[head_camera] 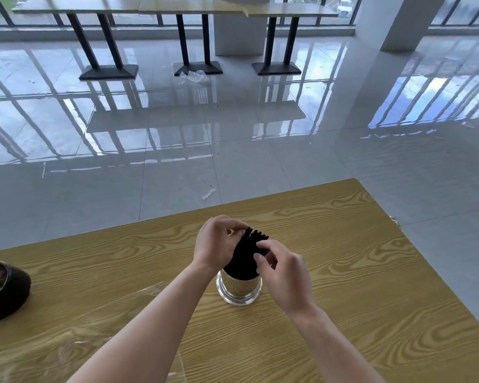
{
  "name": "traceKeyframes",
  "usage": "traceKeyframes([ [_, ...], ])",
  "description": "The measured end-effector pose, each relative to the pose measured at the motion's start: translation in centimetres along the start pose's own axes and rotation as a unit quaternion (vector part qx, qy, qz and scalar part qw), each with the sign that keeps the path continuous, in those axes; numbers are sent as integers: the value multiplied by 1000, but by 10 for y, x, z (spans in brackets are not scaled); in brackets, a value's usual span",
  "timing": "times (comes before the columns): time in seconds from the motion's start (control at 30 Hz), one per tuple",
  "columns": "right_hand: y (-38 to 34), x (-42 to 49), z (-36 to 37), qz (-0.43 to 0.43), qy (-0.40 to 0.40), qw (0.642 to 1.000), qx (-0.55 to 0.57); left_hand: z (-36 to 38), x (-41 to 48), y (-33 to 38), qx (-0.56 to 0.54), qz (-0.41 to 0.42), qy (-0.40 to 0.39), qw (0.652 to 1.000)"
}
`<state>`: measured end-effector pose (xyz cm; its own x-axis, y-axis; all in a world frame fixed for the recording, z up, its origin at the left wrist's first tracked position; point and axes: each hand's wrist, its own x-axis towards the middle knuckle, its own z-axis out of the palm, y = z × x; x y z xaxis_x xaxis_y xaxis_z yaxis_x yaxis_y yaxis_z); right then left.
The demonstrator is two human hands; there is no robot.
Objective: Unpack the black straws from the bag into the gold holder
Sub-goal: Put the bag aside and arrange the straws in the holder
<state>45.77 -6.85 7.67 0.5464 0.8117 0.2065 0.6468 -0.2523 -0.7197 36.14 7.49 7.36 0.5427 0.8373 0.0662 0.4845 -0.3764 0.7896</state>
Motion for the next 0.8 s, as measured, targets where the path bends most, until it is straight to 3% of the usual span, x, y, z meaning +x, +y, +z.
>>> traceKeyframes([
  [0.3,13,-1,-2,5,27,999,34,-4,-4,-8,31,43,27,998],
  [0.8,21,-9,-3,4,28,997,65,-7,-8,-14,-13,-21,61,998],
])
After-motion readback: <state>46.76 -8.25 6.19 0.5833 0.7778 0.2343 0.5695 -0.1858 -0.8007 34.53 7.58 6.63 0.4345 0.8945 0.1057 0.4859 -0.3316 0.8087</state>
